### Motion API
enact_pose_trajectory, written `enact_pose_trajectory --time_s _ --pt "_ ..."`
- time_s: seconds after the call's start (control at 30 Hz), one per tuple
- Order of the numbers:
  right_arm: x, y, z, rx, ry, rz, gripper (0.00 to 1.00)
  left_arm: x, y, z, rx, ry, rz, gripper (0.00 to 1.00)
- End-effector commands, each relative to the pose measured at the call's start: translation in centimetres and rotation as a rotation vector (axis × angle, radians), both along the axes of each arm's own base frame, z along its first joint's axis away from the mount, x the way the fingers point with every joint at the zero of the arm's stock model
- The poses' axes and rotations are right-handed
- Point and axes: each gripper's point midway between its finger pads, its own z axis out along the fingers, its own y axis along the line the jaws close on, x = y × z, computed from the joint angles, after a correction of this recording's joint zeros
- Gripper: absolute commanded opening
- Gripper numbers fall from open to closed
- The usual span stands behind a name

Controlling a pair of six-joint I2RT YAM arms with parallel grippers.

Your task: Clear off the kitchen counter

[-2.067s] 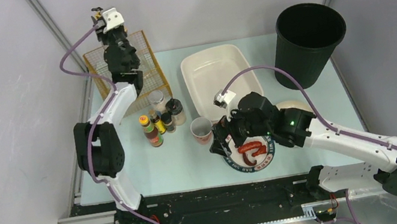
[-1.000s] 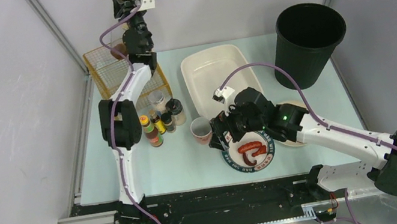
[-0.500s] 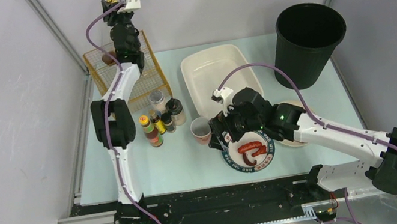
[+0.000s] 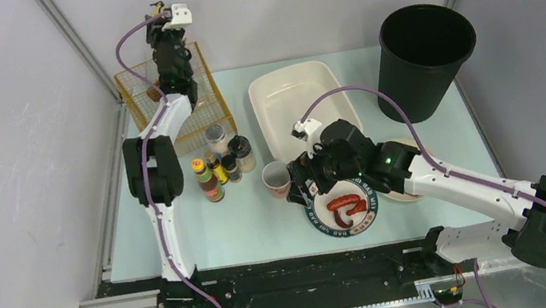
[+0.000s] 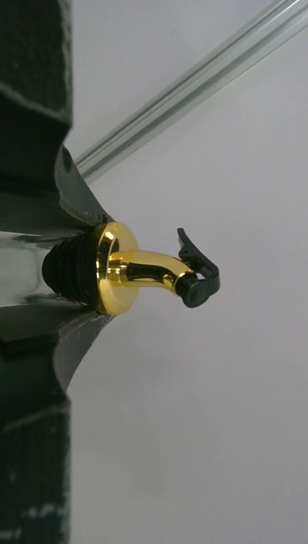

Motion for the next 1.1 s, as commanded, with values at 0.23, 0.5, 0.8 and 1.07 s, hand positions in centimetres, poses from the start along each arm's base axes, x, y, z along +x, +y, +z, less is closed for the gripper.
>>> enact_pose_trajectory --time_s 0.23,0.5,0.8,1.07 --pt "-0.4 0.6 1.8 0.052 -0.026 0.017 0.95 -3.3 1.2 0.2 -0.107 0.010 -0.033 0.00" --pt "-1.1 0.6 2.3 0.052 -0.052 0.028 0.95 -5.6 2.3 0.2 -0.208 0.007 -0.012 0.00" --pt "-1.9 0.7 2.5 0.037 -0.082 0.040 0.95 -7.7 3.7 0.0 -0.400 -0.017 -0.019 0.00" --pt "-2.6 0.5 2.6 0.024 -0.104 0.045 0.96 -7.0 4.3 -2.3 -0.508 0.045 -0.012 0.02"
